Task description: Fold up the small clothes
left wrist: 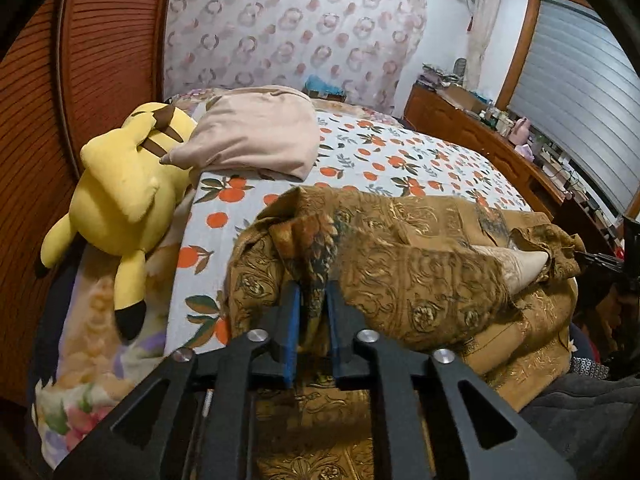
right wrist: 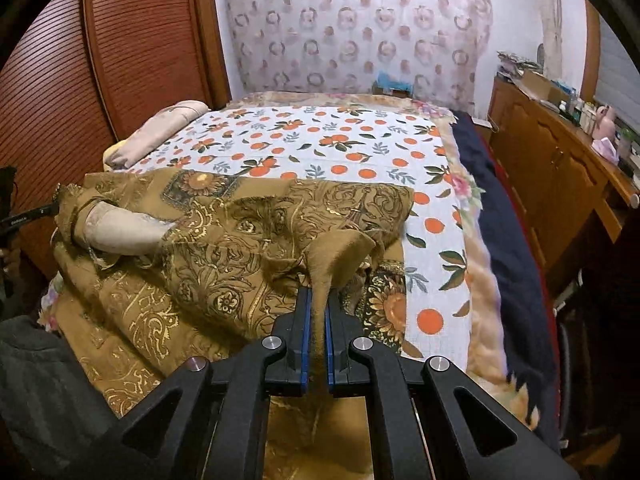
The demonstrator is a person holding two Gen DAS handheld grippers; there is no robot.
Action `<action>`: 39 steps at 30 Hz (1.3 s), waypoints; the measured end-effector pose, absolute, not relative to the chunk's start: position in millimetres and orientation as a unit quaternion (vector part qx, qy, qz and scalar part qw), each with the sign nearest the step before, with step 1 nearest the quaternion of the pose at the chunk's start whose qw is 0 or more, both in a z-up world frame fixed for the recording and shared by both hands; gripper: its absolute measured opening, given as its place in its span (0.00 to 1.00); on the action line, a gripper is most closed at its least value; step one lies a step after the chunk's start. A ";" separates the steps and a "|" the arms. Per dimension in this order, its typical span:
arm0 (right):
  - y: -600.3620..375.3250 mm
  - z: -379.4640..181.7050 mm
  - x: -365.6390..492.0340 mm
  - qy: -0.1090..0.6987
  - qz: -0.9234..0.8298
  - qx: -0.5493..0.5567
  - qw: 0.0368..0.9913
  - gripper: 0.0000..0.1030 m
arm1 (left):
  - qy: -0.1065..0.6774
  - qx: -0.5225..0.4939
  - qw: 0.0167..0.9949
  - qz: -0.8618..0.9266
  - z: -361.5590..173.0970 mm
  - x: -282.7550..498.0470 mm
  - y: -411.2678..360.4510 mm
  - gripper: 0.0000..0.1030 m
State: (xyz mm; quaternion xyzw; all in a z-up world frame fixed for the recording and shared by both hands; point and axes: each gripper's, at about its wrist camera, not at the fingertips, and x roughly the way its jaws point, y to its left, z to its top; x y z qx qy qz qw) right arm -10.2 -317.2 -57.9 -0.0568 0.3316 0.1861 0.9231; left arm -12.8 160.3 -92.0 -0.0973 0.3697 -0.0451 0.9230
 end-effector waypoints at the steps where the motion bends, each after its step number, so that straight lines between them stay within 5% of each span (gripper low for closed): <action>1: -316.8 -52.7 -11.1 0.329 0.183 -0.060 0.924 0.10 | 0.366 -0.095 0.925 -0.042 -89.7 -14.5 161.5 0.27; 3: -319.4 -41.3 -12.6 0.316 0.172 -0.062 0.931 0.16 | 0.355 -0.088 0.930 -0.036 -82.8 -16.8 164.1 0.42; 5: -324.4 -26.0 -16.5 0.299 0.171 -0.057 0.937 0.20 | 0.347 -0.088 0.933 -0.036 -76.1 -17.2 167.3 0.46; 9: -333.1 1.9 -19.0 0.269 0.156 -0.056 0.949 0.45 | 0.336 -0.076 0.939 -0.025 -66.5 -10.7 172.9 0.79; 18: -329.7 2.6 29.5 0.285 0.156 -0.054 0.944 0.63 | 0.336 -0.075 0.939 -0.003 -63.4 37.5 183.0 0.79; 39: -326.7 -45.5 116.5 0.382 0.166 -0.028 0.908 0.63 | 0.437 -0.066 0.897 -0.015 -120.3 95.1 184.8 0.79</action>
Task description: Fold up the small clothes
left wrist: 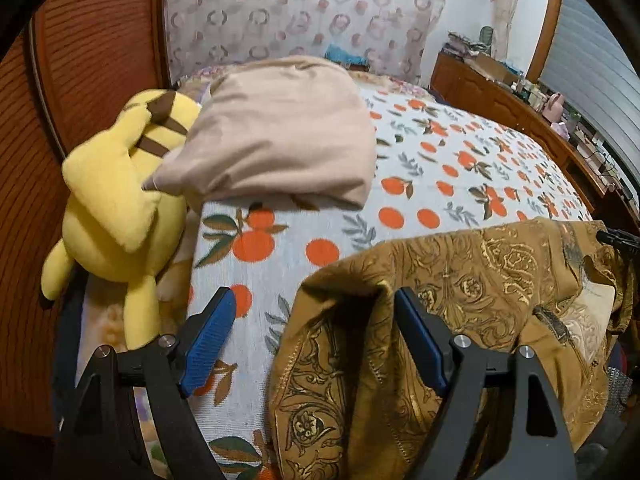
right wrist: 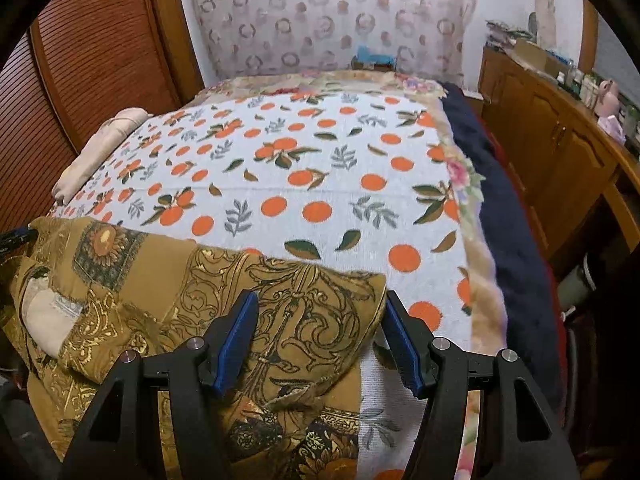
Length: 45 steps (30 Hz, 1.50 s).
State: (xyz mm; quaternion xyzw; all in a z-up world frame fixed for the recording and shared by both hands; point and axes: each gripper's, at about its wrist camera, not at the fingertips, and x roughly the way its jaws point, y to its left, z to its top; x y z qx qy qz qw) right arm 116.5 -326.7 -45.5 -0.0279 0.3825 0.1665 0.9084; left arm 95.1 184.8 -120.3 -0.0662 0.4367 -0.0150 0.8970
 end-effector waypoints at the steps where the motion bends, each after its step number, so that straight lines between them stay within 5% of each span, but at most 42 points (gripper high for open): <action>1: -327.1 -47.1 116.6 0.386 0.172 -0.027 0.906 0.63 | 0.438 -0.071 0.896 -0.018 -121.4 95.6 185.3 0.79; 10: -324.0 -51.3 117.6 0.380 0.168 -0.050 0.908 0.61 | 0.434 -0.058 0.898 -0.038 -124.1 99.2 176.8 0.55; 13: -315.0 -54.2 116.6 0.373 0.162 -0.067 0.911 0.40 | 0.431 -0.065 0.899 -0.049 -123.6 98.7 175.7 0.42; 15: -312.3 -55.3 112.7 0.368 0.166 -0.073 0.912 0.28 | 0.428 -0.063 0.900 -0.055 -123.1 96.9 174.0 0.18; 18: -307.6 -58.5 107.9 0.365 0.180 -0.072 0.911 0.11 | 0.420 -0.071 0.902 -0.069 -118.8 91.8 168.9 0.07; 23: -310.8 -46.0 83.0 0.333 0.183 -0.057 0.923 0.07 | 0.351 -0.103 0.927 -0.077 -79.7 62.7 165.6 0.06; 45: -347.8 166.6 -109.0 0.076 0.227 -0.055 0.969 0.06 | 0.127 -0.092 0.979 -0.127 120.3 -55.2 142.3 0.06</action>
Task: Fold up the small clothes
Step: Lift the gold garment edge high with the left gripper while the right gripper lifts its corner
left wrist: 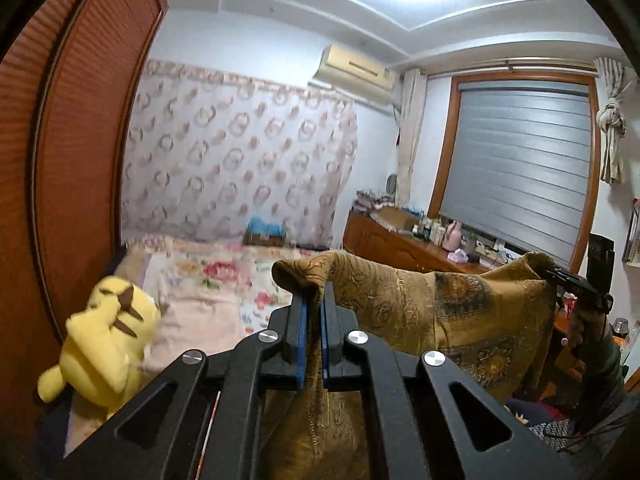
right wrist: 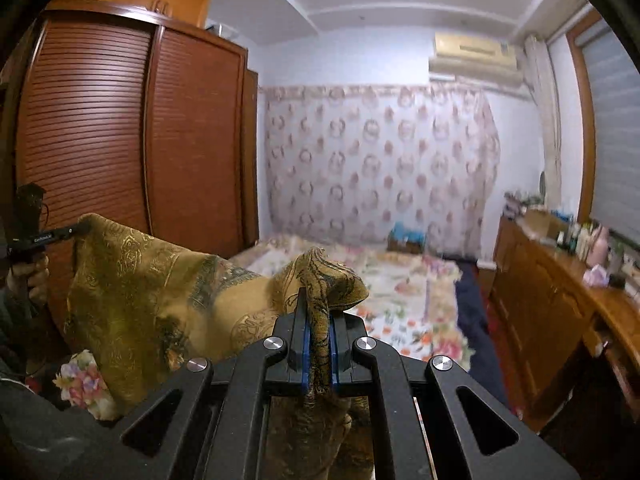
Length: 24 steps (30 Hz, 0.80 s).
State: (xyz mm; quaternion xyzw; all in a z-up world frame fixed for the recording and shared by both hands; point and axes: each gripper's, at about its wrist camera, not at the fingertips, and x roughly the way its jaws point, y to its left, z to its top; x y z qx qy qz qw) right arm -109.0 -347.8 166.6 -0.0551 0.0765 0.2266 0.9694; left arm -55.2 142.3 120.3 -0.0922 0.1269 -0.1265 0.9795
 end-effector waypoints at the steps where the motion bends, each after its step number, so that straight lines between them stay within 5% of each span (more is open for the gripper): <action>1: -348.6 170.2 -111.5 0.076 0.220 -0.059 0.971 0.06 | 0.123 -0.089 0.981 -0.123 124.2 -57.1 142.4 0.06; 15: -344.6 200.3 -130.1 0.023 0.208 -0.064 0.976 0.06 | 0.069 -0.062 0.991 -0.099 179.9 -46.6 155.7 0.06; 24: -299.5 164.9 -7.8 0.093 0.178 -0.097 0.975 0.06 | 0.118 -0.056 0.989 -0.066 137.0 80.2 169.5 0.06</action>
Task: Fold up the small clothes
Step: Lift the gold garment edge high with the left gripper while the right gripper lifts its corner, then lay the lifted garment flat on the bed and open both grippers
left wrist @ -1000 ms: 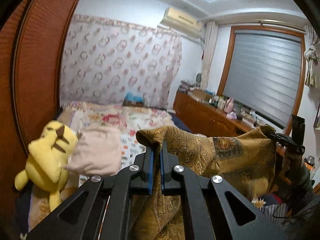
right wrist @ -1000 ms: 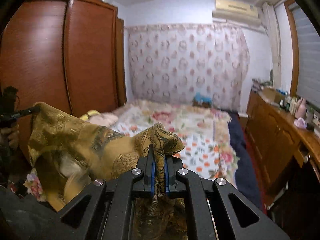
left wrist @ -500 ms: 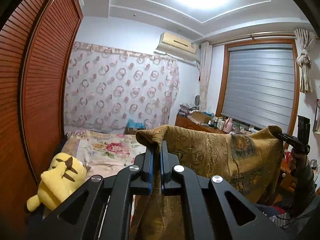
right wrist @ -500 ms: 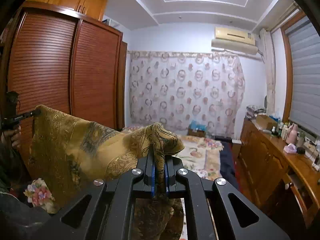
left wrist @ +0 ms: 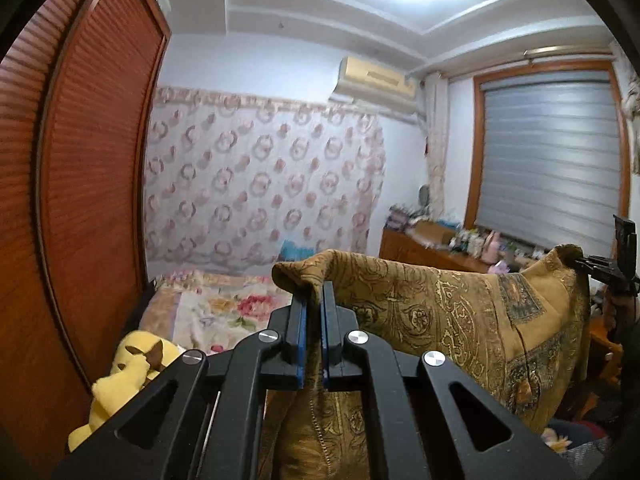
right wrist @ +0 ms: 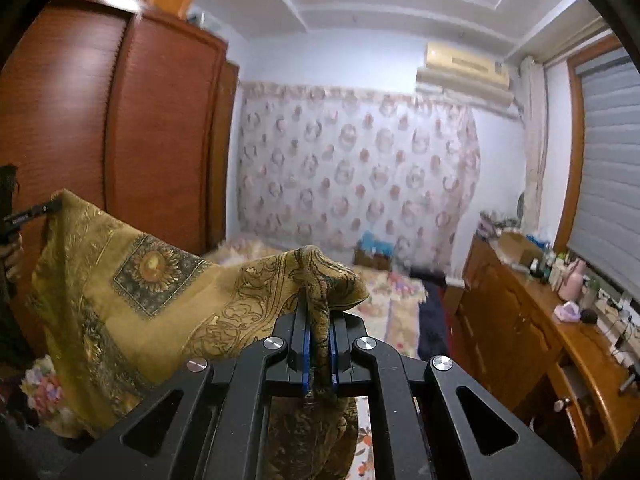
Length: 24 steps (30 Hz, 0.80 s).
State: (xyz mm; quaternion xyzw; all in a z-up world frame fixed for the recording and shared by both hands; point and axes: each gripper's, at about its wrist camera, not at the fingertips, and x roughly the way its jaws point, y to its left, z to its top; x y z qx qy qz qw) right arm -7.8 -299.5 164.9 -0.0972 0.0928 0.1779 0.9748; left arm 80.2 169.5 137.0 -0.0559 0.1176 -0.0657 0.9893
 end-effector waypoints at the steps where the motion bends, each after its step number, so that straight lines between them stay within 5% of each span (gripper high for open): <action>1: -295.0 156.6 11.8 0.103 0.177 -0.099 0.974 0.06 | 0.127 -0.055 0.988 -0.063 127.5 96.0 169.4 0.06; 5: -277.6 109.1 101.8 0.156 0.156 -0.095 0.971 0.06 | 0.173 -0.051 0.982 -0.053 78.5 173.9 174.6 0.07; 9: -255.5 59.8 173.4 0.212 0.104 -0.108 0.966 0.09 | 0.248 -0.067 0.966 -0.035 28.7 228.3 180.5 0.19; 15: -227.0 6.9 210.2 0.279 0.095 -0.098 0.951 0.48 | 0.266 -0.064 0.961 -0.041 -2.7 224.1 173.6 0.44; 20: -228.4 -9.2 209.2 0.300 0.110 -0.066 0.945 0.48 | 0.269 -0.051 0.960 -0.058 -10.3 201.5 161.0 0.74; 24: -252.0 -21.7 186.2 0.307 0.121 -0.055 0.943 0.48 | 0.272 -0.060 0.957 -0.081 -18.6 180.3 156.6 0.77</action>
